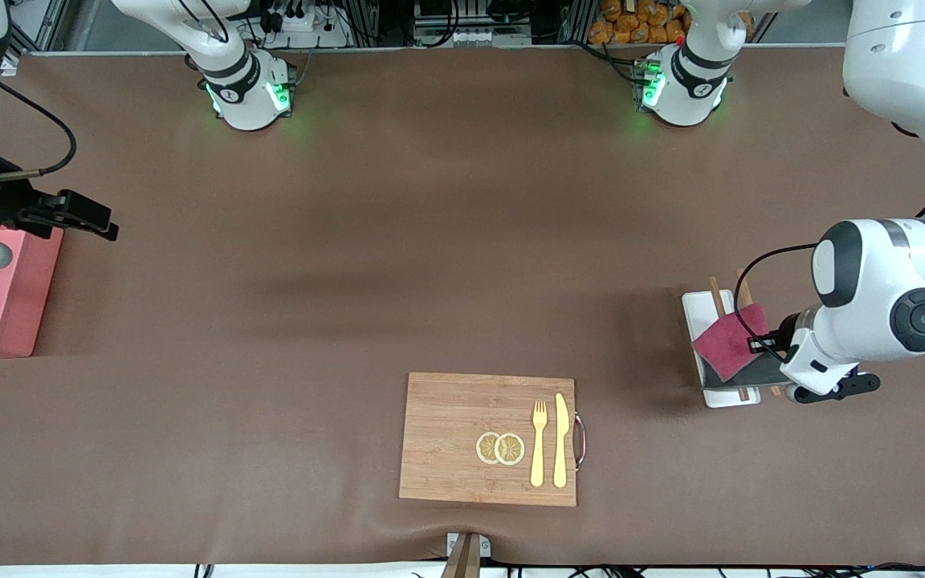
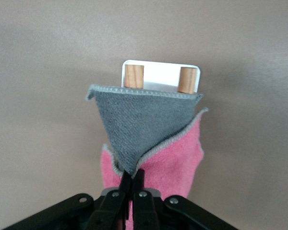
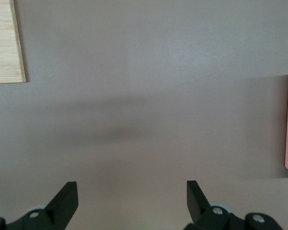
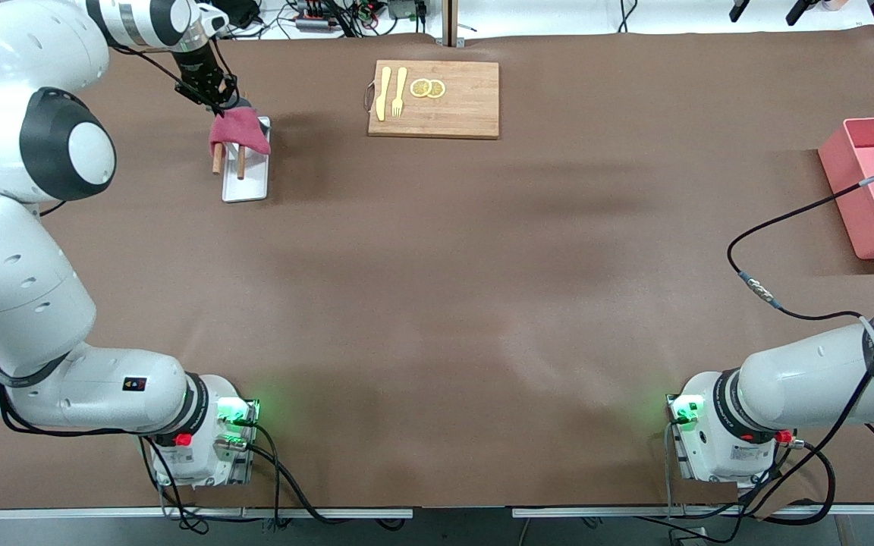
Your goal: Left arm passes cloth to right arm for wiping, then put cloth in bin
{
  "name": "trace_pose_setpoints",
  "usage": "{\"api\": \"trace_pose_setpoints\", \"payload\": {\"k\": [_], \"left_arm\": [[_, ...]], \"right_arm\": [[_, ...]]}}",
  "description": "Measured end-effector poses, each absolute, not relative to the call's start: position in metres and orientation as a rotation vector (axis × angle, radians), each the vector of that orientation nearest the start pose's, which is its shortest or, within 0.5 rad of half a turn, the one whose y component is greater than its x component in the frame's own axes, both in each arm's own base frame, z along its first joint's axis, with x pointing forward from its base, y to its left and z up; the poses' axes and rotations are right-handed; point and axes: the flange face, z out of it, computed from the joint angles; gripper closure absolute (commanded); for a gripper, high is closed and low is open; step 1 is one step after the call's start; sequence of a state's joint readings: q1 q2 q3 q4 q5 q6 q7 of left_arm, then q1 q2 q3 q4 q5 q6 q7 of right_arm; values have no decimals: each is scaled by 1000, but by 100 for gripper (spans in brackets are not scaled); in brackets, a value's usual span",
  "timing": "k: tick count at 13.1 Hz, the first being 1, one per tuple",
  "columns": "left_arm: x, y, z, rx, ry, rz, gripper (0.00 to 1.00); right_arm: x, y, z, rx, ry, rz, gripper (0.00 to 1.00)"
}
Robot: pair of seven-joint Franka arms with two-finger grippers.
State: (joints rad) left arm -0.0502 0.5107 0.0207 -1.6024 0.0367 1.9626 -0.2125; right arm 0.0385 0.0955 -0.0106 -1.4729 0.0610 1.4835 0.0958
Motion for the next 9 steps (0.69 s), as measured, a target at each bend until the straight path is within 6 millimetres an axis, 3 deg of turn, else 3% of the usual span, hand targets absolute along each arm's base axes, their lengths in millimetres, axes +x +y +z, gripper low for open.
{"api": "trace_pose_setpoints", "payload": {"k": [2,5,7,9], "left_arm": [[666,-43,348,-3087,-199,196,100],[652,-102,408,-3145,-102,120,100],[641,-145,439,-3240,-205,103,100],[632,-185,456,-3324,-374,143,100]], "right_arm": [[574,24,609,-3082,110,142,0],[574,24,609,-3082,117,145,0],[573,24,609,-3079,154,151,0],[571,30,608,-3040,253,186,0]]}}
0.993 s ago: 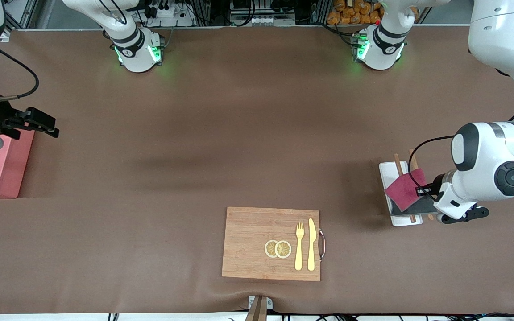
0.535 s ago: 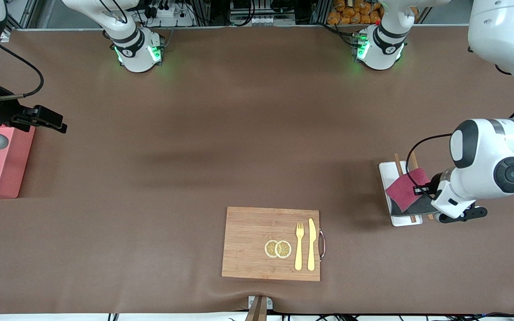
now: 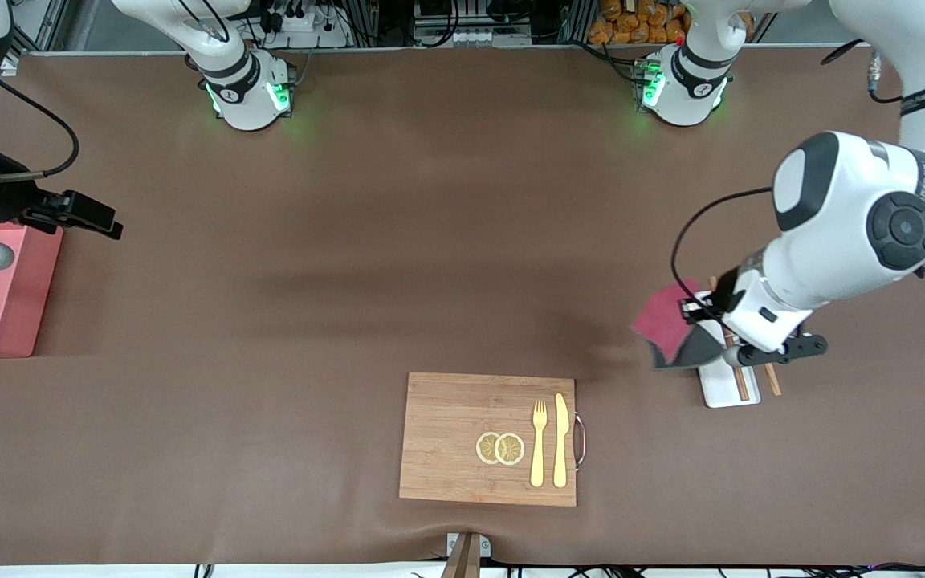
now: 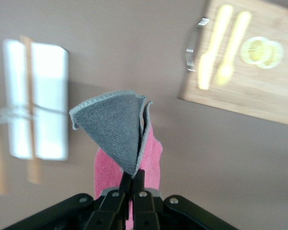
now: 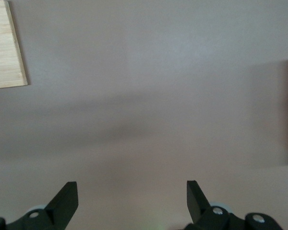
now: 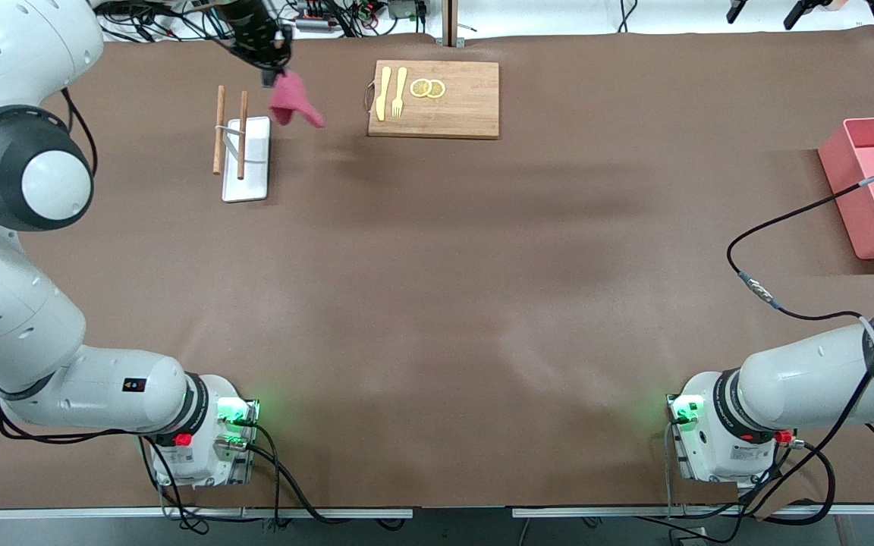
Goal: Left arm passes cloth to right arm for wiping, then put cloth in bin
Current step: 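Lift the cloth off the tray with the left gripper toward the right gripper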
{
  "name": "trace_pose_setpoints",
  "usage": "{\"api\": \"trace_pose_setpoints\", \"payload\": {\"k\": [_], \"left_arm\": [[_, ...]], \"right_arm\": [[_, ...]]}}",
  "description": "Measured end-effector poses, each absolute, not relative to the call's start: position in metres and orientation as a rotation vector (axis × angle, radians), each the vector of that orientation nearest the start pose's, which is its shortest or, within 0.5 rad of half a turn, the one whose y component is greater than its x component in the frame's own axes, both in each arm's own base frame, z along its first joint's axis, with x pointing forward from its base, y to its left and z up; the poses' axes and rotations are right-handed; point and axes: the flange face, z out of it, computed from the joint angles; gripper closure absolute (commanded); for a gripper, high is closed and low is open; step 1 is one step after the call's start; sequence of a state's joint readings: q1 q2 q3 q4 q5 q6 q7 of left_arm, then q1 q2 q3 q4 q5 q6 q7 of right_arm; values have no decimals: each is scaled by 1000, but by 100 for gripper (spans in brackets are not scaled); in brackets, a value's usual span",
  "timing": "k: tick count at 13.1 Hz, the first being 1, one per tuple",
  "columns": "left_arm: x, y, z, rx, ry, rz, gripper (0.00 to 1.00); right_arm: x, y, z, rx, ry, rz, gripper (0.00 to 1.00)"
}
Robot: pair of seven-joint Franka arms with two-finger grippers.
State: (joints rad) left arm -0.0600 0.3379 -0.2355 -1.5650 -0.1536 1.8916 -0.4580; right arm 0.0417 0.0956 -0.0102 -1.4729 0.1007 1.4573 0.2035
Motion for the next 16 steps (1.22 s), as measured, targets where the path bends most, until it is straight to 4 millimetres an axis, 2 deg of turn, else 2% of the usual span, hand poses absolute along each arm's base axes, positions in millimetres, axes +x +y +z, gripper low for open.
{"api": "trace_pose_setpoints", "payload": {"k": [2,4,7,10,13,14,16], "left_arm": [[621,-228,471,-3394,-537,220,100],[609,-276,484,-3452,-674,284,100],[600,-345,483,-3532,-914,270,100],[589,-421,480,-3598,-1288,295,100],[557,-507,482,-3587,-1722,335,100],[547,-527,477,-3573,-1832,351,100],[534,-552,471,-3501,-2084,403,100]], "right_arm": [[567,41,606,-2986,392,252,0],[561,65,605,-2923,570,328,0],[552,115,606,-2808,850,429,0],[549,153,601,-2618,1103,595,0],[570,161,565,-2469,1215,753,0],[580,161,549,-2426,1257,788,0],[598,165,524,-2358,1350,787,0]]}}
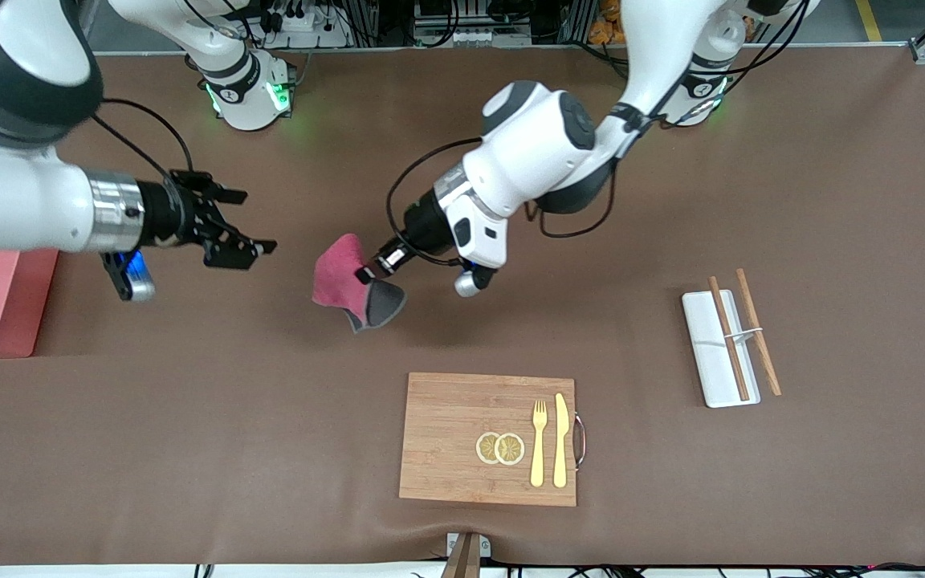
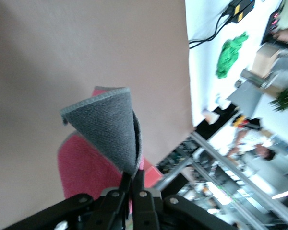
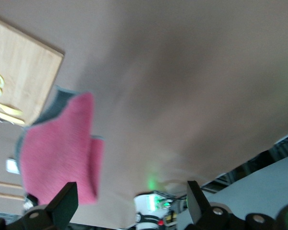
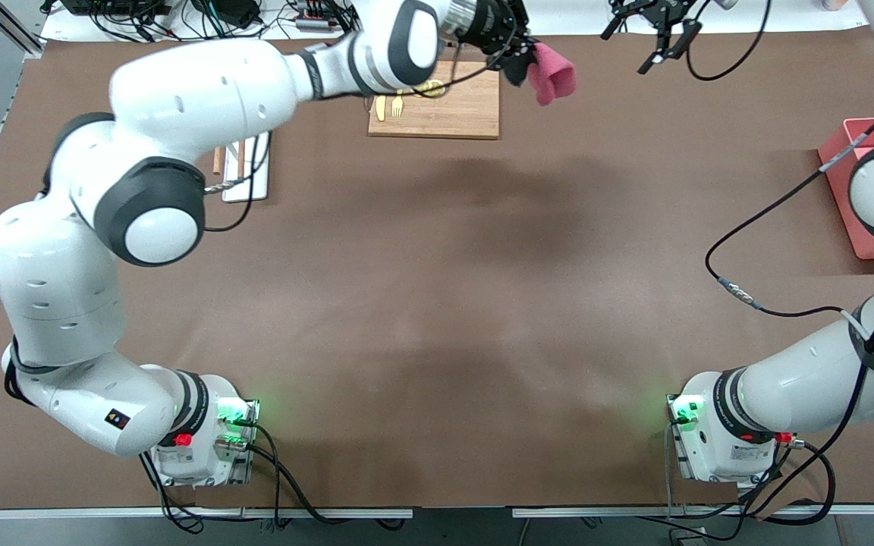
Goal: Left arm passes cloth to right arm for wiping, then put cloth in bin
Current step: 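Lift the cloth off the tray with the left gripper toward the right gripper, then grasp the cloth with the right gripper while the left gripper releases it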
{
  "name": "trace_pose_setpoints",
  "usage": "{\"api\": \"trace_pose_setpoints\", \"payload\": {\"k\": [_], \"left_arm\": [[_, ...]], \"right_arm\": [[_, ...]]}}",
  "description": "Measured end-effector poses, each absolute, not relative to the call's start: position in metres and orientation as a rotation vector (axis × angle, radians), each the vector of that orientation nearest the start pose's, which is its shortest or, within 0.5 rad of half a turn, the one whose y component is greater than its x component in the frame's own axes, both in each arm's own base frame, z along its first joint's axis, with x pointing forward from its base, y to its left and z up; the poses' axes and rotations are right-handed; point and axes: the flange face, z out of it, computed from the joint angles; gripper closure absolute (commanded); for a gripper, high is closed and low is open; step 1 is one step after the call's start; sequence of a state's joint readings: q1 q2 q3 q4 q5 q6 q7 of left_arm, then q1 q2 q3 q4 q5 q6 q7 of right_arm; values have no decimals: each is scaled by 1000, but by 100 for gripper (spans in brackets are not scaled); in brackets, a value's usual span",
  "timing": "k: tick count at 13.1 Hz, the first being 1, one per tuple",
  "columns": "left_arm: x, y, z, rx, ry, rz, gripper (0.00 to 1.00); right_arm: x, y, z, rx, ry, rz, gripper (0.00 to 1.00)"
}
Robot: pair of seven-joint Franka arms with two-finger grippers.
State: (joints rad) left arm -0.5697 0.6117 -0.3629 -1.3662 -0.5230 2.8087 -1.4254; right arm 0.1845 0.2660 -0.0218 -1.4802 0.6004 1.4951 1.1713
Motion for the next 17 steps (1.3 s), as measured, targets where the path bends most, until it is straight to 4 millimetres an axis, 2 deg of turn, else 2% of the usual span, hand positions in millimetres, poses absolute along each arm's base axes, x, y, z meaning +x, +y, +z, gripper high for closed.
{"api": "trace_pose_setpoints", "payload": {"k": [3,6,7,8,9,10,13,15,16,17], "left_arm": [[524,-572,480,1729,1216,-281,100],[514,-583,486,1619,1281,-318,100],[512,-585,485,1602,1292,-323,100],[512,-585,484,1592,1299,-325,100],[512,-585,483,1589,1302,-325,100],[513,-584,483,1588,1303,-323,100],[519,-580,484,1573,1319,-320,98],[525,-574,486,1550,1341,-326,68],[528,-572,487,1544,1345,-324,45],[530,-570,488,1538,1347,-322,16]], "right_arm": [[618,163,498,-2290,1436,761,0],[630,168,476,-2241,1457,769,0],[632,172,470,-2230,1455,783,23],[632,178,466,-2221,1447,801,58],[631,184,465,-2216,1439,814,89],[630,188,464,-2210,1433,823,100],[630,195,466,-2179,1419,842,100],[628,209,464,-2187,1401,848,100],[627,214,462,-2192,1395,848,100],[627,217,461,-2194,1393,846,100]]}}
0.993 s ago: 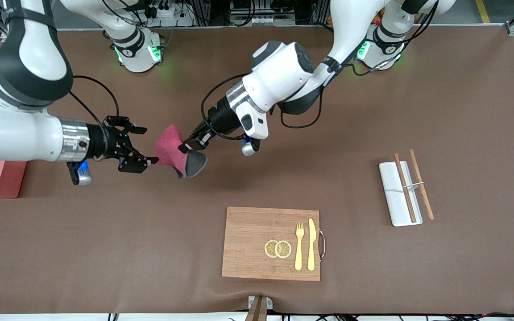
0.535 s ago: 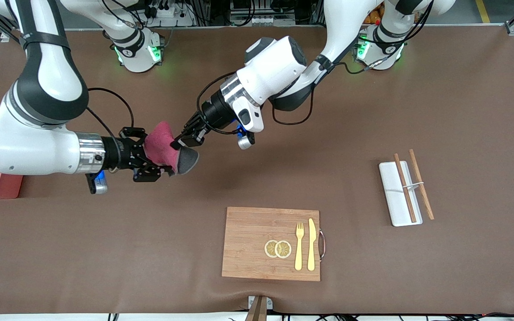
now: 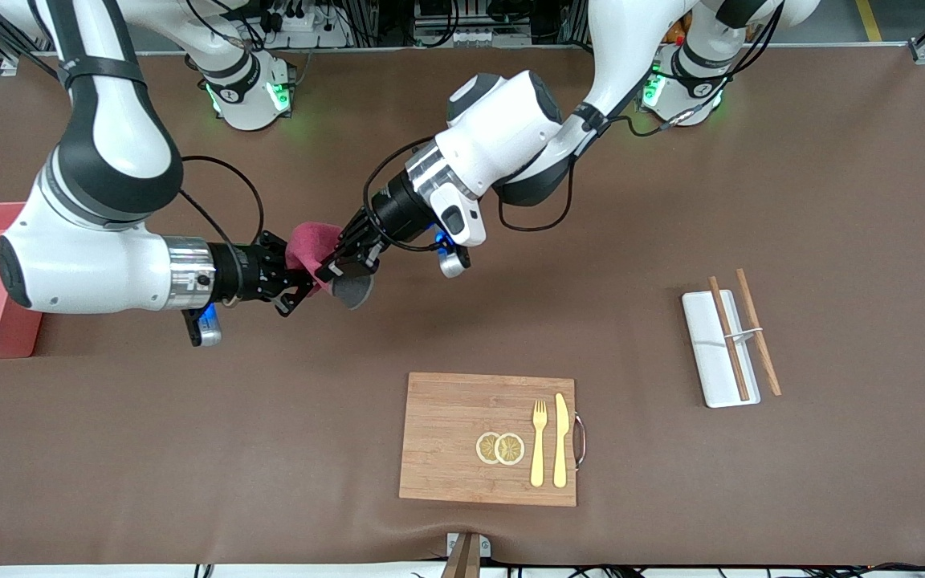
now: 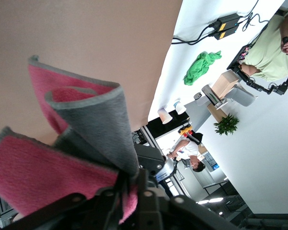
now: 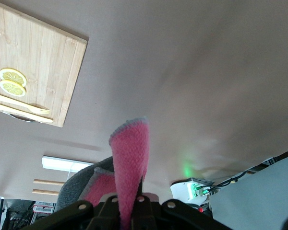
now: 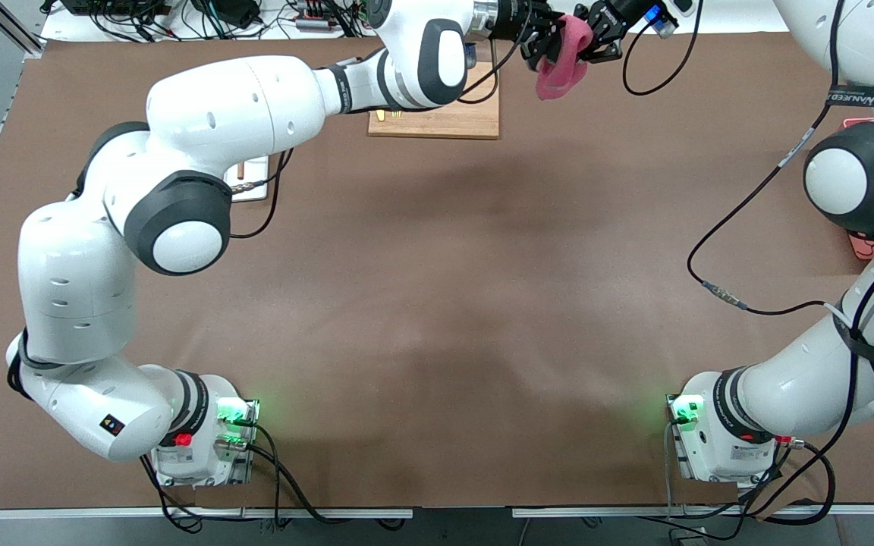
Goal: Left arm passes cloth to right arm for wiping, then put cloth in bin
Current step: 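Grasp the cloth with the right gripper while the left gripper releases it, then wipe the table with the cloth in the right gripper while the left gripper withdraws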
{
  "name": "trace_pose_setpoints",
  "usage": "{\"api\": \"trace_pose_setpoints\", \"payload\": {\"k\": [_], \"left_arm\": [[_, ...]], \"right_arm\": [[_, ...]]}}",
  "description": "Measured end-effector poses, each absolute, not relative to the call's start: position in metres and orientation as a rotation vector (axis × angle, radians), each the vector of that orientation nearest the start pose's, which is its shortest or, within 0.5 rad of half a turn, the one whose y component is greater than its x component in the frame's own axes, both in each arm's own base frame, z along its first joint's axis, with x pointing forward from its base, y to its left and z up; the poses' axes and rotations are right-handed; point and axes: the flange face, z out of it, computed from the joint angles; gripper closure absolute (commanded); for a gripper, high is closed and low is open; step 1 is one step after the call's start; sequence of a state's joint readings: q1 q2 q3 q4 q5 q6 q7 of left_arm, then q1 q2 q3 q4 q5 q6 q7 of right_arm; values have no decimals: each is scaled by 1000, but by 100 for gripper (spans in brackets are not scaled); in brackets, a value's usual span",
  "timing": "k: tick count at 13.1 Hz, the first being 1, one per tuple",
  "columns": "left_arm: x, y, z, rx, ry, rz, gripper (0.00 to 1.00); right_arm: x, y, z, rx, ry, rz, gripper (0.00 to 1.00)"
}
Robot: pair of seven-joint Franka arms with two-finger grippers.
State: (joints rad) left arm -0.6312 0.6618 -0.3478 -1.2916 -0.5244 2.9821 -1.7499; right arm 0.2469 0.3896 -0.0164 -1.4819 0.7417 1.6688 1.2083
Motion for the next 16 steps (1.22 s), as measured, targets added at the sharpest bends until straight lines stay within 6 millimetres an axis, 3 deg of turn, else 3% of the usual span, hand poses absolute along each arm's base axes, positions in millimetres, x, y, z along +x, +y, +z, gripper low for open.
{"api": "trace_pose_setpoints", "payload": {"k": [1,5,8,10,13,14,16], "left_arm": [[534,-567,492,1535,1348,-320,0],[557,-537,521,1660,1370,-346,0],[577,-486,557,1832,1391,-306,0],[582,-454,580,1918,1408,-265,0],[581,-421,594,2112,1397,-165,0],[578,-410,597,2208,1360,-134,0],[575,-379,607,2384,1265,-102,0]], "right_arm": [[628,217,459,-2197,1384,840,100],[626,218,449,-2359,1196,751,100],[618,238,427,-2587,1050,637,100],[612,260,399,-2745,966,491,100],[590,304,347,-2864,851,310,100],[584,309,330,-2908,812,237,100],[574,298,293,-2976,722,153,100]]}}
